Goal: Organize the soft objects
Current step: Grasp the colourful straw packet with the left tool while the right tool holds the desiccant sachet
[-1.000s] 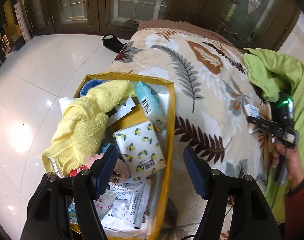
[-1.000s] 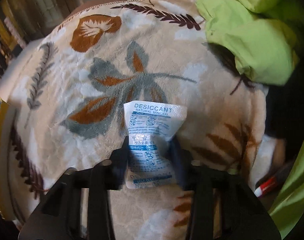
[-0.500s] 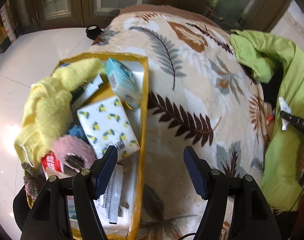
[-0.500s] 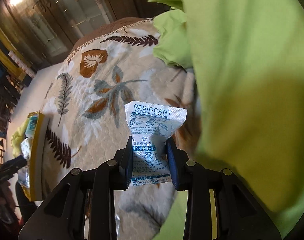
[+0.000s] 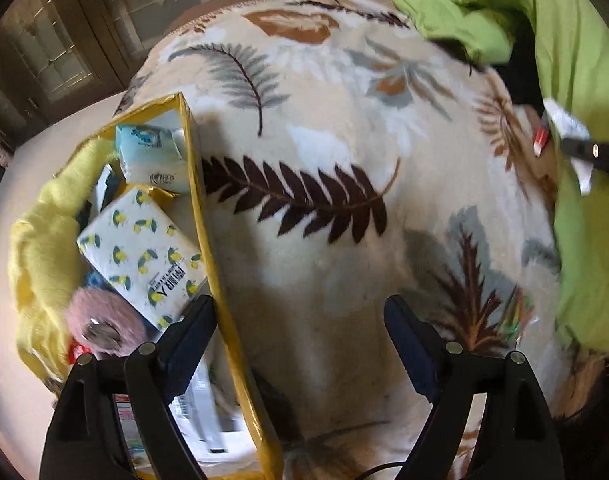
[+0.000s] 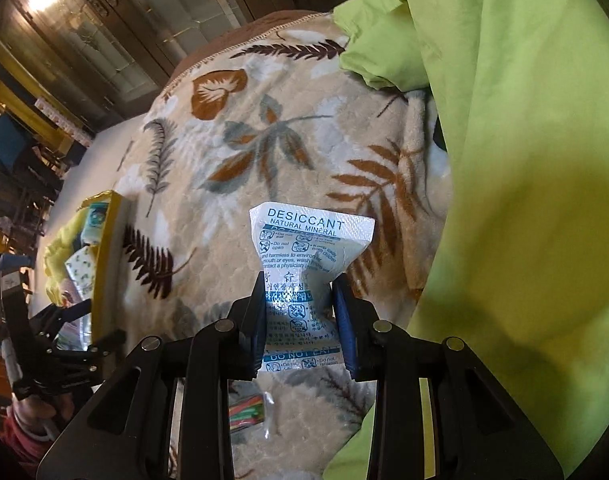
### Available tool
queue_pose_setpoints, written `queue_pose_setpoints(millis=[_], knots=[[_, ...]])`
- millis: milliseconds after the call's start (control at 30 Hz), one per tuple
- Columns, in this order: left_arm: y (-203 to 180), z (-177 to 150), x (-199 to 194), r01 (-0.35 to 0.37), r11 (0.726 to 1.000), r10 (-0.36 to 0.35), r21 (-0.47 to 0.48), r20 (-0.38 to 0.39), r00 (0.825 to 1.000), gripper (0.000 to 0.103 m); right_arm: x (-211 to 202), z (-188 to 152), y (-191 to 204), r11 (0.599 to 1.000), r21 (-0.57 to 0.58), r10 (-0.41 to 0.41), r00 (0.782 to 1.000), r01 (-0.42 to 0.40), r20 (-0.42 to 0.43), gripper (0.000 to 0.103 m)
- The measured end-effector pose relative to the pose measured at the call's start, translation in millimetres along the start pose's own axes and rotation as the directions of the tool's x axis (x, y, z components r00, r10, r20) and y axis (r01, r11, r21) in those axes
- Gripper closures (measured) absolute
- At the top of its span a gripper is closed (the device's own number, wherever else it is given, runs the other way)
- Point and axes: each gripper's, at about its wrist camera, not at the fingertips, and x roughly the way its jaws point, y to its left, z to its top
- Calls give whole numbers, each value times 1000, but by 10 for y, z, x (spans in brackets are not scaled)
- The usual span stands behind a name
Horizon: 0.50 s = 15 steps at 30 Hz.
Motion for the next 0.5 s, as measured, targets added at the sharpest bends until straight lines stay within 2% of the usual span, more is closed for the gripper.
queue_pose_setpoints(millis=[33,133,167,267,333,367,400,433,500], knots=[[15,12,-44,-15,1000,15,-6,24,1000,18,-9,-13,-5,1000,4,10,1000,-10,1,73],[-5,50,-243,-142,990,138,19,120,983,18,-5,-26,-26,999,17,31,1000,-31,1,73],[-31,66,-285,-131,991,126,29,134,983,18,1,-24,-31,999,20,36,999,-36,0,73],[-245,107,-381,27,993,-41,113,122,992,18,18,-19,-34,999,29,45,999,-45,1,73],[-488,92,-332,153,970,-166,189,59,984,18,19,-24,-33,998,32,48,999,-48,0,73],[-676,60,-270,222,944,-231,243,9,973,18,18,-26,-35,998,35,50,999,-50,-2,73],[-809,30,-224,258,923,-264,284,-19,964,18,15,-28,-42,998,41,54,999,-54,-1,73],[-1031,-35,-146,291,887,-293,359,-49,955,18,13,-28,-48,997,46,59,998,-59,0,73],[-1282,-123,-26,287,849,-286,443,-72,956,18,2,-25,-59,997,52,63,998,-63,5,73]])
